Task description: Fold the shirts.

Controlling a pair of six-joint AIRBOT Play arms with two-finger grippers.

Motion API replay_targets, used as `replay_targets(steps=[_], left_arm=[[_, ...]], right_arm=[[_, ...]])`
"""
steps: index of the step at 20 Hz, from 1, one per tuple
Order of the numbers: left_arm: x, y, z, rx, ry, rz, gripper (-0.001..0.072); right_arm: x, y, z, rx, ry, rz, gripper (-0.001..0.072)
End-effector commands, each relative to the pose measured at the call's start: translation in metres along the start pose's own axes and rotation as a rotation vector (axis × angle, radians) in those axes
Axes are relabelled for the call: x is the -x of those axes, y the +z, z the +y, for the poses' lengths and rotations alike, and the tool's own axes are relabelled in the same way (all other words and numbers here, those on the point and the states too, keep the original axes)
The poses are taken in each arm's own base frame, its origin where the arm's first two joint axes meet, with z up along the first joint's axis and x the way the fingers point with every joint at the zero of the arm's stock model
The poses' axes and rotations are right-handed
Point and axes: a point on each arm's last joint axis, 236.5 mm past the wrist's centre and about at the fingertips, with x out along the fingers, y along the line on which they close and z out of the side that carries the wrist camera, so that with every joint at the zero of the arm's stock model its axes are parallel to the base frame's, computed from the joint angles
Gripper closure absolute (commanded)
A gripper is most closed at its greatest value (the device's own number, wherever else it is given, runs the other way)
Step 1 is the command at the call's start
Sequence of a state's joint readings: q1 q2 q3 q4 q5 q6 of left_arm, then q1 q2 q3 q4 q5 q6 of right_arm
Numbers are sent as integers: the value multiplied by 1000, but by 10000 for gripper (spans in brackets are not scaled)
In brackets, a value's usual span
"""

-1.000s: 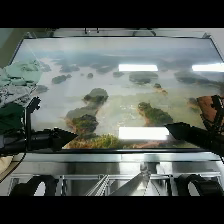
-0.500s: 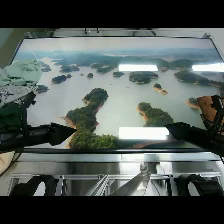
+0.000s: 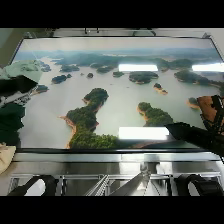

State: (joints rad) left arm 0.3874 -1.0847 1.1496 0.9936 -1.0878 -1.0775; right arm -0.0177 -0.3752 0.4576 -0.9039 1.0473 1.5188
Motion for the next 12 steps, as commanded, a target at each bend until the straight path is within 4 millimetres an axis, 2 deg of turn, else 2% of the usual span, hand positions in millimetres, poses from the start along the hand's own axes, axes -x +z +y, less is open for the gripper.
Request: replay_targets(steps=[1, 4, 7, 10, 12], left_arm=[[-34, 46, 110, -32, 214, 37, -10], [-91, 62, 166, 40, 272, 87, -10], [-149, 64, 204, 89, 291, 101, -10], [-190, 68, 233, 48, 359, 80, -10], [-212, 70, 240, 16, 379, 60, -12]], right_arm=[[0, 0, 0, 0, 1, 1, 690], [0, 0, 0, 0, 1, 0, 690], [0, 0, 0, 0, 1, 1, 690], [0, 0, 0, 0, 1, 1, 690], [0, 0, 0, 0, 1, 0, 690]])
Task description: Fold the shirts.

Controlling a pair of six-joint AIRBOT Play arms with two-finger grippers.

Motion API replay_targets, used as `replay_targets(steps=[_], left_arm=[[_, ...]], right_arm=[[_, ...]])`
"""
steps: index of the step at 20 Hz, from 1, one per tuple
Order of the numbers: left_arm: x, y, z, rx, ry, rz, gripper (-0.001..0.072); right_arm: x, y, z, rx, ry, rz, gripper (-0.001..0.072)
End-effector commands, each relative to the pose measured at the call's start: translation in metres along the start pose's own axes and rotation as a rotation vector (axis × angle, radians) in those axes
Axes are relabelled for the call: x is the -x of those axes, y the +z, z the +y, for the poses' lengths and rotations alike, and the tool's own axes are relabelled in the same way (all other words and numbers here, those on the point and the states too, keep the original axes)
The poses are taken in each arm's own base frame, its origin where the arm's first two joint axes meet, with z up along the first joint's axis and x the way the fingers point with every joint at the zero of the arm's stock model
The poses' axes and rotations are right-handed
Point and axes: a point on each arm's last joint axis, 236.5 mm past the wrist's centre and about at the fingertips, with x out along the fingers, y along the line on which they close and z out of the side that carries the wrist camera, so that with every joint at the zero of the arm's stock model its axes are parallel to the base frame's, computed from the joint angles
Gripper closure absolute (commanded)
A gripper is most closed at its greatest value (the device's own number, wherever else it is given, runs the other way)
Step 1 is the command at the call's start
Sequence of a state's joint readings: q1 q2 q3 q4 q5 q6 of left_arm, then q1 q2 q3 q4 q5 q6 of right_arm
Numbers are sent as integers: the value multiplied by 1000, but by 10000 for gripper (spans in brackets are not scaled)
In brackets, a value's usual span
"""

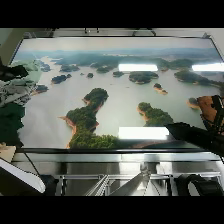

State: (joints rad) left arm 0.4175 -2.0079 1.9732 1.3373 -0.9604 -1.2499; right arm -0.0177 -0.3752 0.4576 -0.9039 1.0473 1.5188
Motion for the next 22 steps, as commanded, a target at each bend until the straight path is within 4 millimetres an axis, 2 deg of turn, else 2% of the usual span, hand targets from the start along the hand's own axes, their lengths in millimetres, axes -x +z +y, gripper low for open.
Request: replay_targets(steps=[1, 5, 6, 7, 8, 10, 12, 13, 14, 15, 17, 20, 22], left_arm=[[-52, 6, 11, -38, 70, -45, -13], [-87, -24, 2, -46, 58, 10, 0], [-90, -30, 0, -43, 54, 24, 66], [-90, -35, -3, -31, 38, 43, 335], [-83, -36, -14, 0, -7, 70, 708], [-58, -6, -49, 43, -114, 28, 685], [-12, 35, -106, 51, -255, -68, 685], [19, 48, -144, 8, -344, -105, 685], [49, 52, -181, -50, -431, -126, 685], [82, 52, -220, -104, -519, -140, 685], [145, 46, -285, -184, -661, -145, 685], [232, 21, -358, -347, -819, -118, 685], [284, 2, -395, -428, -916, -116, 685]], right_arm=[[0, 0, 0, 0, 0, 1, 690], [0, 0, 0, 0, 1, 0, 690], [0, 0, 0, 1, 0, 0, 690], [0, 0, 0, 0, 1, 1, 690], [0, 0, 0, 0, 1, 0, 690], [0, 0, 0, 0, 1, 1, 690], [0, 0, 0, 1, 0, 0, 690], [0, 0, 0, 0, 1, 0, 690], [0, 0, 0, 1, 0, 0, 690], [0, 0, 0, 1, 0, 0, 690], [0, 0, 0, 0, 1, 0, 690], [0, 0, 0, 1, 0, 0, 690], [0, 0, 0, 0, 1, 0, 690]])
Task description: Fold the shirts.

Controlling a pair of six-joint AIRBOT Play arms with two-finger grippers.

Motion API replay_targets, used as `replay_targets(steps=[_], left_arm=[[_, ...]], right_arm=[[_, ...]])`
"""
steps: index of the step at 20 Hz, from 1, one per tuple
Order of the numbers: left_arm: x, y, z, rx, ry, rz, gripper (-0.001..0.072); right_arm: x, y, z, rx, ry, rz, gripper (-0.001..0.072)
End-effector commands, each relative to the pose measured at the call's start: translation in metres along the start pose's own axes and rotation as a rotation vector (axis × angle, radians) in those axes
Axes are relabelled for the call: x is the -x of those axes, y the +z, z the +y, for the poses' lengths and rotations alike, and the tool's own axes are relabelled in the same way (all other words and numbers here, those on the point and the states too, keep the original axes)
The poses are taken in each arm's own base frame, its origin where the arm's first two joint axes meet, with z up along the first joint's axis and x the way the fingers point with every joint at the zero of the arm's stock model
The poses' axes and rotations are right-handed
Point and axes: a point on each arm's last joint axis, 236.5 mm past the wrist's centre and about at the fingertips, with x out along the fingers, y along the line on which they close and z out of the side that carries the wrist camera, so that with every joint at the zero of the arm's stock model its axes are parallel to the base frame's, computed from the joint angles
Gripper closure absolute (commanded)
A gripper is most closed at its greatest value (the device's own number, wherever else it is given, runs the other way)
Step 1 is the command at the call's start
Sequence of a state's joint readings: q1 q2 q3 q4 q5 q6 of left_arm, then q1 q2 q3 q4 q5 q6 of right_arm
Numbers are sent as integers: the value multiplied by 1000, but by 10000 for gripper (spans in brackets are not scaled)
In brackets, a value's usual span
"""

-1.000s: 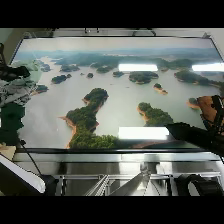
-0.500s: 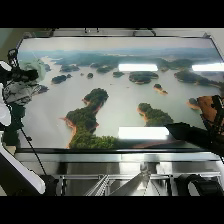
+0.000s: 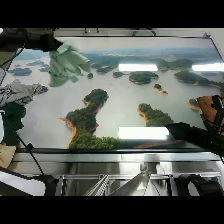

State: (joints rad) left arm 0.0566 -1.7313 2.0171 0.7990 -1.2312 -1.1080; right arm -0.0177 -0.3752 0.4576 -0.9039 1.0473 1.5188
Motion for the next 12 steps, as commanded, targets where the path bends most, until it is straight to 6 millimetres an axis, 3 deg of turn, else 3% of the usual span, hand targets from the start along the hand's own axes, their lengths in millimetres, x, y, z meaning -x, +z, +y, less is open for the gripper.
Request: replay_targets(steps=[1, 4, 6, 8, 11, 12], left_arm=[[28, 0, -132, -140, -234, 36, 685], [40, -21, -188, -220, -328, 112, 685], [30, -60, -210, -192, -399, 254, 684], [11, -99, -218, -155, -444, 373, 669], [-7, -135, -219, -96, -465, 464, -6], [-10, -138, -216, -83, -462, 469, -8]], right_arm=[[0, 0, 0, 0, 1, 1, 690], [0, 0, 0, 0, 1, 1, 690], [0, 0, 0, 0, 1, 1, 690], [0, 0, 0, 0, 1, 0, 690], [0, 0, 0, 0, 1, 1, 690], [0, 0, 0, 1, 0, 1, 690]])
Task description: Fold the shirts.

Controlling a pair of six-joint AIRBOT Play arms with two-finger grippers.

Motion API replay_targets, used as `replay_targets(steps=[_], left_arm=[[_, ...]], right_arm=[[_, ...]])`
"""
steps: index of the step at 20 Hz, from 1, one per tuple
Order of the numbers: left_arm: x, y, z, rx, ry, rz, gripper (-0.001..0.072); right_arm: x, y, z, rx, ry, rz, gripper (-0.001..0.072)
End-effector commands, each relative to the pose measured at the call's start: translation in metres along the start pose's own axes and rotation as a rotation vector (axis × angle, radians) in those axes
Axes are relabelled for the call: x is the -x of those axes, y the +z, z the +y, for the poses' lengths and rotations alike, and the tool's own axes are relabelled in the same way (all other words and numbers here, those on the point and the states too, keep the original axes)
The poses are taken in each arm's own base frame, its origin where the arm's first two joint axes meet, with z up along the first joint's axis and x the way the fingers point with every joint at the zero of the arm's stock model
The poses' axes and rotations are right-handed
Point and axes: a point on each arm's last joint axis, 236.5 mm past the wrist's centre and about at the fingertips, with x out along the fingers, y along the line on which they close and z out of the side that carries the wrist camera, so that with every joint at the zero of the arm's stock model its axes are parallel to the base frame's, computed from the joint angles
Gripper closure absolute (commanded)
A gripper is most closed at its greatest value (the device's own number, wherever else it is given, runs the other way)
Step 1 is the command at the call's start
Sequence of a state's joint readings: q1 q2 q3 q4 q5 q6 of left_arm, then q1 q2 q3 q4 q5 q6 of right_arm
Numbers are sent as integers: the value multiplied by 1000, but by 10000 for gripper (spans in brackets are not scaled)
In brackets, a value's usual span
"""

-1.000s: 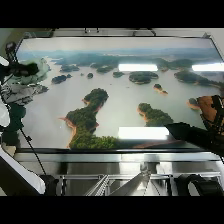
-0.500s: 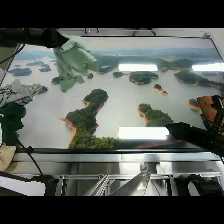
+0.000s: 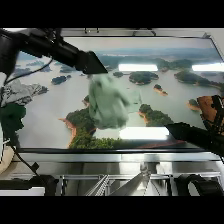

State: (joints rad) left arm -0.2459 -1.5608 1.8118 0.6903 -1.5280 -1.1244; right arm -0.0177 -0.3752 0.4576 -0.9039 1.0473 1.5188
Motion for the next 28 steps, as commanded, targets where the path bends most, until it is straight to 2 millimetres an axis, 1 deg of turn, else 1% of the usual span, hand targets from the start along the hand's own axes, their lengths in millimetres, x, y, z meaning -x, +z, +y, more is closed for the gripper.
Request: replay_targets(steps=[1, 3, 4, 6, 7, 9, 10, 11, 13, 14, 15, 16, 17, 20, 23, 24, 25, 26, 27, 28], left_arm=[[-19, -24, 1, 53, -37, 69, -8], [-6, -22, 13, 78, -17, 49, -8], [4, -24, 23, 116, -6, 41, -8], [21, -39, 38, 195, -5, 64, -8], [26, -53, 46, 243, -9, 81, -8], [29, -83, 64, 356, -13, 93, -8], [29, -103, 77, 431, -6, 96, -7], [27, -127, 94, 507, 25, 100, -8], [17, -171, 124, 640, 84, 82, -7], [10, -187, 136, 681, 98, 66, -6], [0, -202, 145, 707, 107, 62, -5], [-9, -212, 152, 722, 112, 64, 14], [-20, -219, 159, 740, 114, 67, 11], [-53, -227, 173, 758, 85, 101, 12], [-85, -224, 178, 767, 28, 144, 12], [-94, -224, 180, 761, 22, 160, 13], [-103, -221, 182, 748, 19, 173, 14], [-111, -216, 184, 734, 15, 177, 129], [-117, -207, 183, 720, 1, 174, 343], [-122, -198, 183, 697, -6, 175, 590]], right_arm=[[0, 0, 0, 1, 1, 0, 690], [0, 0, 0, 1, 0, 1, 690], [0, 0, 0, 0, 1, 0, 690], [0, 0, 0, 0, 1, 1, 690], [0, 0, 0, 0, 1, -1, 690], [0, 0, 0, 0, 1, -1, 690], [0, 3, 0, 1, -2, -14, 689], [0, 10, -1, -1, -2, -43, 689], [0, 12, 3, -9, 12, -53, 690], [0, 13, 5, -15, 23, -53, 689], [0, 14, 5, -15, 23, -58, 689], [0, 15, 5, -16, 22, -63, 689], [0, 15, 5, -16, 22, -64, 689], [0, 15, 8, -25, 36, -64, 689], [0, 15, 10, -35, 43, -63, 688], [-3, 15, 6, -79, 34, -52, 661], [-11, 13, -2, -128, 16, -20, 524], [-22, 8, -10, -160, -1, 26, 468], [-33, 4, -17, -193, -10, 70, 467], [-48, 0, -22, -211, -1, 115, 453]])
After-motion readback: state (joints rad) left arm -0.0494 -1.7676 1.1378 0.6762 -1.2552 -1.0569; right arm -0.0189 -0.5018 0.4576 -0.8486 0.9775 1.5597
